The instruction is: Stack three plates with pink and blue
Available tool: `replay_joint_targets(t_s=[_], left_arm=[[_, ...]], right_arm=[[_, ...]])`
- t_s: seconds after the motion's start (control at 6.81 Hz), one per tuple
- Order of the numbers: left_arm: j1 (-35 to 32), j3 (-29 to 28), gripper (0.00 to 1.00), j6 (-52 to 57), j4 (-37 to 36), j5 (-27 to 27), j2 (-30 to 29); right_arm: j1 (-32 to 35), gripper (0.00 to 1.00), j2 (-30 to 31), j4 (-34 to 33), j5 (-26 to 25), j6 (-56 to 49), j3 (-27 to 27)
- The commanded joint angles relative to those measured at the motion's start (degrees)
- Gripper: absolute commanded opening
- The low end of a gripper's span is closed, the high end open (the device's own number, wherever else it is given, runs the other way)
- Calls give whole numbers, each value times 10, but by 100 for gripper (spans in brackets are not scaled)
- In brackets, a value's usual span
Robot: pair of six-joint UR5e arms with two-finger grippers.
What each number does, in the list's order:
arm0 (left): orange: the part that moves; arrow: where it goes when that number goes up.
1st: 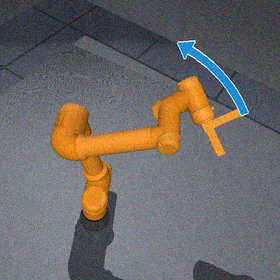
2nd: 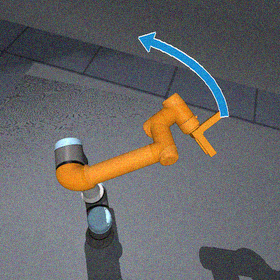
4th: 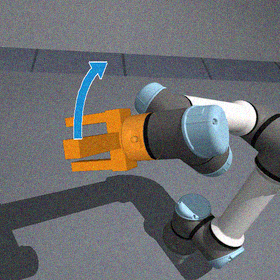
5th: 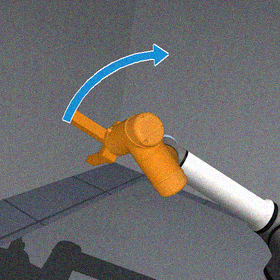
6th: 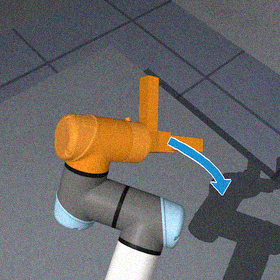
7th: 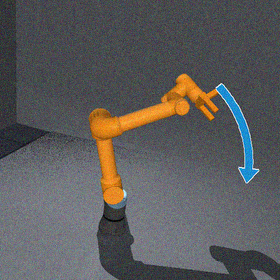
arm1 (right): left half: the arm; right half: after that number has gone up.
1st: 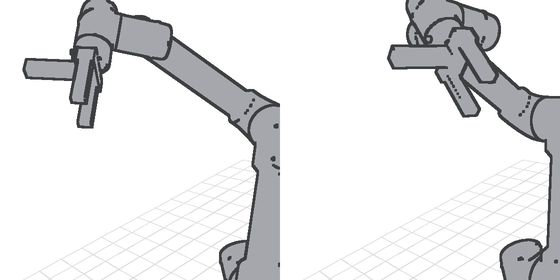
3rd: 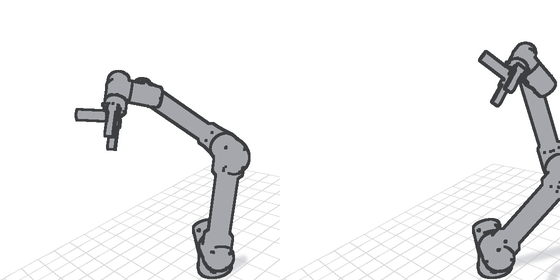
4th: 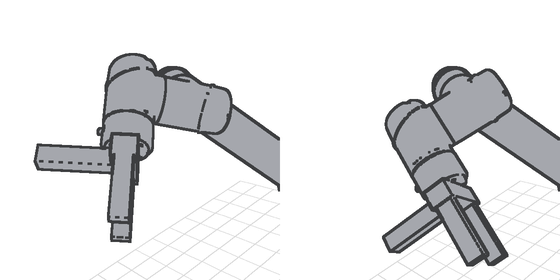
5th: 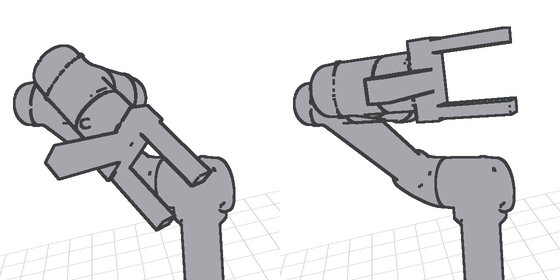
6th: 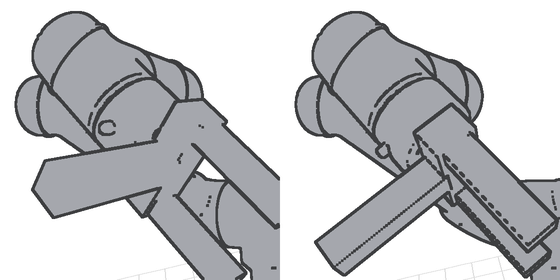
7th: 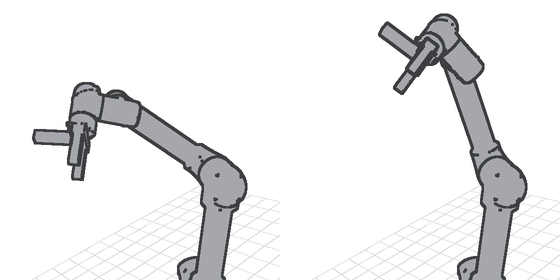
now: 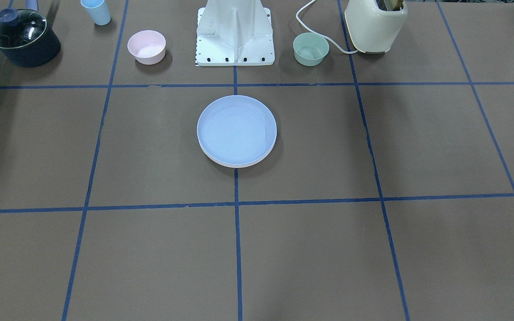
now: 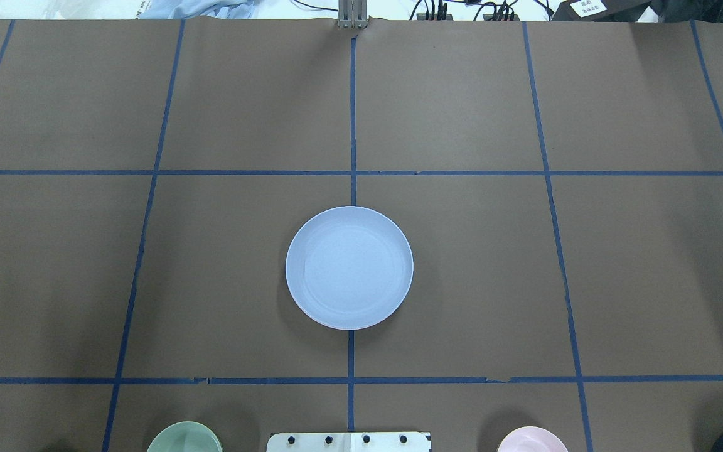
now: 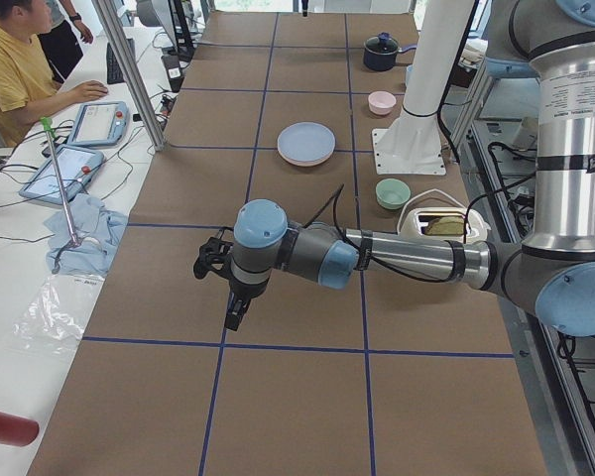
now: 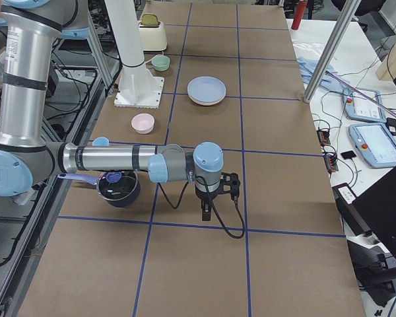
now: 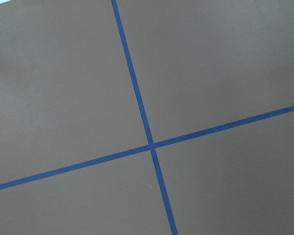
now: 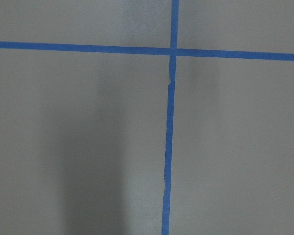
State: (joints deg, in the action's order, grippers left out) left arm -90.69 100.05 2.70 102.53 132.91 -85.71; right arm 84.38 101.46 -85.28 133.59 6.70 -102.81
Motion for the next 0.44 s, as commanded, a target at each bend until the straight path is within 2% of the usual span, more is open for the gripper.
replay_joint_targets(t_s=[0.0, 0.29], left_arm=[[0, 5, 100, 0, 3, -1, 5], [0, 21, 100, 0, -2, -1, 6]], right_arm=[[3, 100, 2, 2, 45, 1, 5], [4, 100, -3, 2, 40, 0, 8]])
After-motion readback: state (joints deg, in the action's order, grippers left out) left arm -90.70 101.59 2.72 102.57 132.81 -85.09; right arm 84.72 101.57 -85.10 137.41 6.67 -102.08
